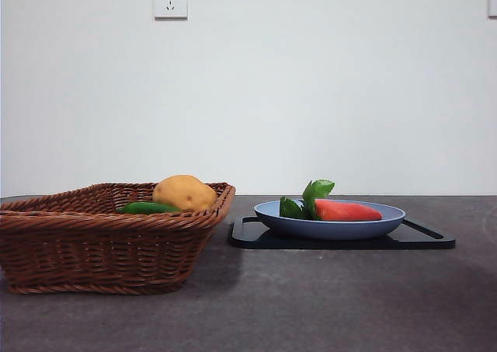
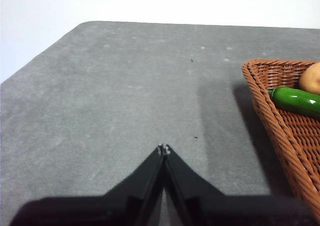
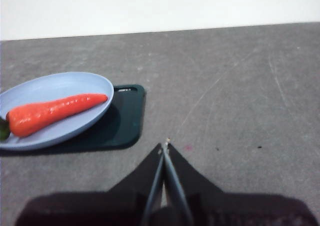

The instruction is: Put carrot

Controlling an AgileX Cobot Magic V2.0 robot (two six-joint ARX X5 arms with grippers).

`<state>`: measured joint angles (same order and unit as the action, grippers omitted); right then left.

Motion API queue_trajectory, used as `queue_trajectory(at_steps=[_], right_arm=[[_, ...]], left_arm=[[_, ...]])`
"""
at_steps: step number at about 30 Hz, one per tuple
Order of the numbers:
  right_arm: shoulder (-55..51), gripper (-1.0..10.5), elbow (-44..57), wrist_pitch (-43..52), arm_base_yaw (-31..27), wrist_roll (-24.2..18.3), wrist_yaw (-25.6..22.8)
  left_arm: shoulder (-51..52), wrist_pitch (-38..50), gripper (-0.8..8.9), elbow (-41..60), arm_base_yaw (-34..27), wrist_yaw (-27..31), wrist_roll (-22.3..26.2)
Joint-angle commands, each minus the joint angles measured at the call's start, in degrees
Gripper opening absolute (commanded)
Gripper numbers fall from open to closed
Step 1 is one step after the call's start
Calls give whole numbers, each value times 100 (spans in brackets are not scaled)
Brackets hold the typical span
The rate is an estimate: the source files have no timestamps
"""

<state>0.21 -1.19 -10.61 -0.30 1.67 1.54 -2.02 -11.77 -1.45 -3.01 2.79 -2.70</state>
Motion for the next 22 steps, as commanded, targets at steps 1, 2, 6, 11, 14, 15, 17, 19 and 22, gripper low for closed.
queue_trajectory(at_steps=[1,2,6,11,14,15,17,19,22], right_arm=[[-24,4,72,61,-7,271,0],[-24,3,72,72,-4,385,-4],[-22,3,72,101,-2,387,-37],[-22,4,70,120,-2,387,-37],[-22,3,70,120,-2,387,-37],[-22,4,70,120,-2,387,-37],[-22,3,70,120,-2,387,-37],[-22,3,70,120,-2,389,-37],[-22,3,72,120,-2,387,-37]], left_arm=[[17,13,8,28,-20,-4,-50],[17,15,8,28,-20,-4,-52],[17,15,8,31,-20,-4,-52],[17,15,8,28,-20,-2,-50],[17,15,8,28,-20,-4,-50],[20,15,8,31,-20,-4,-52],[20,15,8,31,-20,-4,-52],[20,15,8,28,-20,-4,-50],[17,15,8,28,-20,-4,-50]])
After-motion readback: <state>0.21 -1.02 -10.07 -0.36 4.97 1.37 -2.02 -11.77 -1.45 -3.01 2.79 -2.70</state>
